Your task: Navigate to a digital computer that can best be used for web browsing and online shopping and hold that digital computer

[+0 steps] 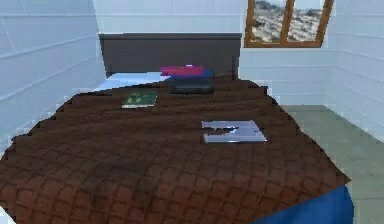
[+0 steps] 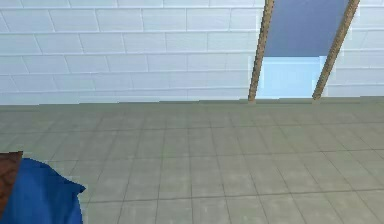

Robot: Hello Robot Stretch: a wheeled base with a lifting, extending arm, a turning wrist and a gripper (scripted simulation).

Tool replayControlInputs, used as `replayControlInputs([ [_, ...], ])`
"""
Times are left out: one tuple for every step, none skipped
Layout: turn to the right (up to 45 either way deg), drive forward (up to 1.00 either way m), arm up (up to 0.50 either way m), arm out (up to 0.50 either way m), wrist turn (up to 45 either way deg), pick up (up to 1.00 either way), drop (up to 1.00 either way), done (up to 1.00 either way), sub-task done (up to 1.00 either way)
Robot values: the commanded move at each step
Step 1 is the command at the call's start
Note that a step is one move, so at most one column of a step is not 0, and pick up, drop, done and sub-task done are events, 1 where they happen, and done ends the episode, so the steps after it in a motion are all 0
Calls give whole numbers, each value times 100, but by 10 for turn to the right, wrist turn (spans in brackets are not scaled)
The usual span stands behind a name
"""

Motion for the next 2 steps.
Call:
replayControlInputs([
  [0, 45, 0, 0, 0, 0, 0, 0, 0],
  [-450, 0, 0, 0, 0, 0, 0, 0, 0],
])
